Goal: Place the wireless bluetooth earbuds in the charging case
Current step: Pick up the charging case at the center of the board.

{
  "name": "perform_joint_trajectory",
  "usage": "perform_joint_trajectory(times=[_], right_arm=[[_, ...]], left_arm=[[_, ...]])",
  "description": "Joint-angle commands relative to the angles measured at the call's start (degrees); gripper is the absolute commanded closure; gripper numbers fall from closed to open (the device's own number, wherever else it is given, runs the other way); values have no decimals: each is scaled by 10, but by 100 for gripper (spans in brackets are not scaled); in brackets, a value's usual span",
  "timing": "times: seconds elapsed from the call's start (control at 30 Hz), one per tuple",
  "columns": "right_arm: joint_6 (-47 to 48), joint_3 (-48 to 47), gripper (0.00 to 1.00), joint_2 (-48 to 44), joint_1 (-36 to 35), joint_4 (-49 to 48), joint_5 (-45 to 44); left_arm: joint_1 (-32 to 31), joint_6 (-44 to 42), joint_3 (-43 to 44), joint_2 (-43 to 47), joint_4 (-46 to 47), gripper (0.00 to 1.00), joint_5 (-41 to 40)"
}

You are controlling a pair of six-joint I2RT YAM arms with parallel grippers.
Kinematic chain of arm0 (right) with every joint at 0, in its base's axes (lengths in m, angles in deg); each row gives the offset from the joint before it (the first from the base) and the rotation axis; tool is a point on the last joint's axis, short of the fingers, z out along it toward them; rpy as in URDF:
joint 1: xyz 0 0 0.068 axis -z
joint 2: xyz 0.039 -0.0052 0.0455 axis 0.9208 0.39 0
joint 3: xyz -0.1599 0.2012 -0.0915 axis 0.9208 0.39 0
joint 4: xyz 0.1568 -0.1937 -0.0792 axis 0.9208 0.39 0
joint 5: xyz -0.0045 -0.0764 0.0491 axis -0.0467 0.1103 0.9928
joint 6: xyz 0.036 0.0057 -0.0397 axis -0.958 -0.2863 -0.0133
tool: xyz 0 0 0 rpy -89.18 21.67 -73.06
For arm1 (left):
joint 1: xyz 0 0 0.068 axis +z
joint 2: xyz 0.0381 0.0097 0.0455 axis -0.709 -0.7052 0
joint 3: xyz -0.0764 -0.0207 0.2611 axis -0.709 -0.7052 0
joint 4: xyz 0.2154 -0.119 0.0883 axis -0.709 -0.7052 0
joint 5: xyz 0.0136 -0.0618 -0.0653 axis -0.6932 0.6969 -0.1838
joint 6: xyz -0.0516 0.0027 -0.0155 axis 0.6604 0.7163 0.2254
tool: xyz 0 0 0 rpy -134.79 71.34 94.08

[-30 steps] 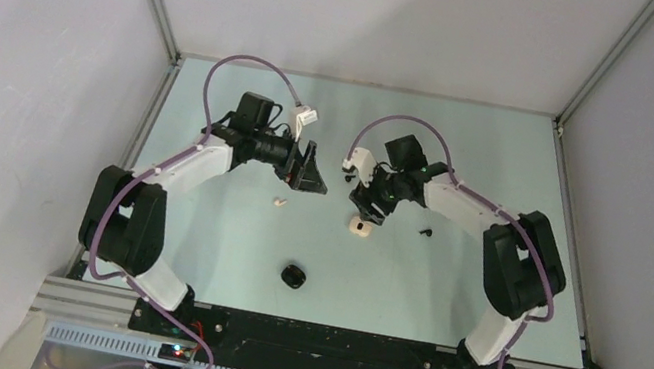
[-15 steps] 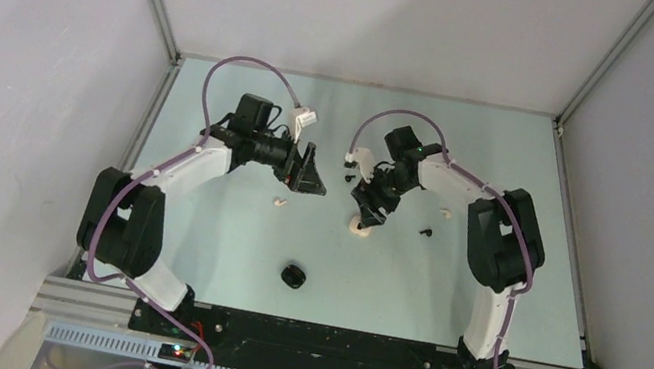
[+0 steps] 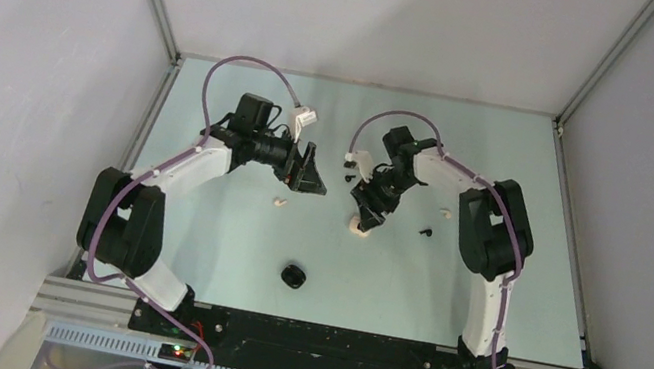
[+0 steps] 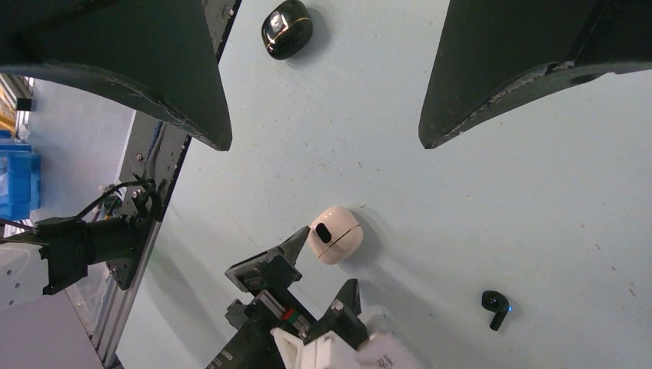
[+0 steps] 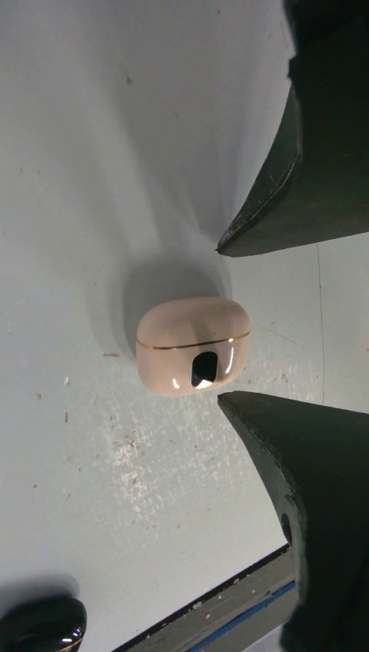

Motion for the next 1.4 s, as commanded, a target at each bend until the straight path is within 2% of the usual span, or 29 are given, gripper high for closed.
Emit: perform_joint_trajectory(times=[0.0, 0.3, 0.5, 0.97, 1.1, 1.23, 1.37], right_arm=[[0, -10, 31, 2, -10, 17, 2], [-1, -1, 29, 2, -23, 16, -11], [0, 43, 27, -17, -42, -17, -60], [2, 146, 33, -81, -66, -125, -148], [0, 163, 41, -92, -74, -144, -157], [-1, 176, 58, -114, -79, -166, -157], [-2, 187, 63, -154, -80, -182, -159]], left_arm=[[1, -10, -2, 20, 17, 1, 2], [1, -8, -2, 22, 17, 1, -1], [1, -9, -3, 28, 17, 1, -3], [1, -4, -2, 23, 21, 1, -1], [1, -4, -3, 24, 20, 1, -1], [2, -4, -4, 26, 21, 1, -5], [2, 13, -4, 19, 25, 1, -12]])
